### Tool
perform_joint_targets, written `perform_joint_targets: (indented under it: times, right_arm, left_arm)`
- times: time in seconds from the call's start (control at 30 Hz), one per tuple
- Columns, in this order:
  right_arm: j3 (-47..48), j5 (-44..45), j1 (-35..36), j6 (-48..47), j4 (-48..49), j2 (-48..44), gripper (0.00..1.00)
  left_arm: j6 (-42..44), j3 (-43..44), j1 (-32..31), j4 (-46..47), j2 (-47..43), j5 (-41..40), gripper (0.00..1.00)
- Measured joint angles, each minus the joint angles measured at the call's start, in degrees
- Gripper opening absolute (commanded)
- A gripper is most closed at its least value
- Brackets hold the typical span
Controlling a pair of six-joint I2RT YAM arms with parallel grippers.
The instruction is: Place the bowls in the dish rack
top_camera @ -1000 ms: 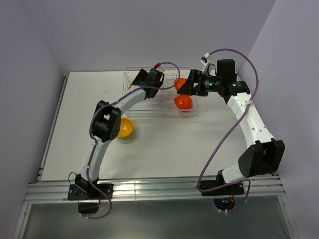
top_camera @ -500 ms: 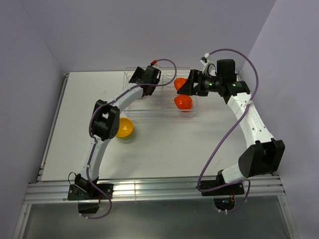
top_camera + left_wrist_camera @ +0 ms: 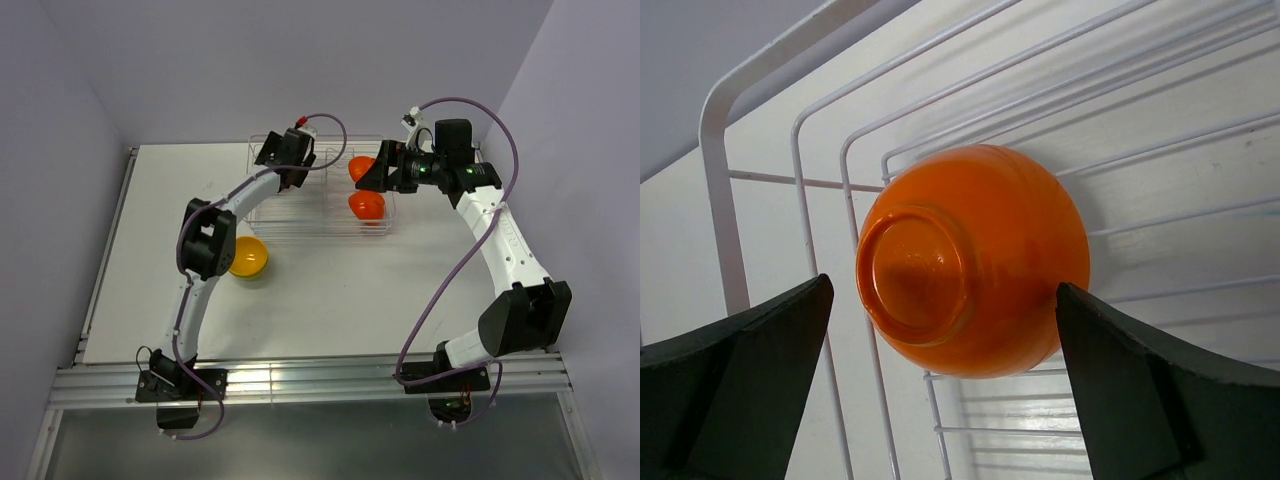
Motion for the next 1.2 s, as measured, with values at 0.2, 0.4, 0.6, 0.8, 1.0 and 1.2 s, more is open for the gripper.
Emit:
perform_joint_targets:
  times: [0.2,0.4,0.6,0.8,1.0,1.2]
  right_arm:
    - [0.0,0.4,0.0,-1.6,-0.5,-0.2,0.93]
    - [0.1,0.6,0.1,-6.9,-4.1,-2.1,0.8]
    - [0.1,6.7,8.4,-13.7,-6.1,-5.7,0.65]
    - [0.1,16.4,29.4,-17.0,-5.0,-2.6,0.58]
    - [0.1,27.0,45.9,-19.4,-2.3,4.2,0.59]
    - [-0.6,31.0,50.2,-19.7,-1.1,5.2,0.6]
  left_arm:
    - [-2.9,-2.7,0.6,2.0,-6.4,5.7,0.99]
    - [-10.7,-2.7,1.9,0.6,-22.1,19.9,0.99]
    - [-18.0,-10.9,15.6,-1.6,-44.8,44.8,1.0]
    - [-18.8,-27.1,31.3,-5.4,-60.0,55.1,1.0]
    - [-11.8,-44.9,41.9,-13.1,-66.3,59.6,0.88]
    - [-1.7,-56.7,42.5,-21.3,-66.4,60.8,0.75]
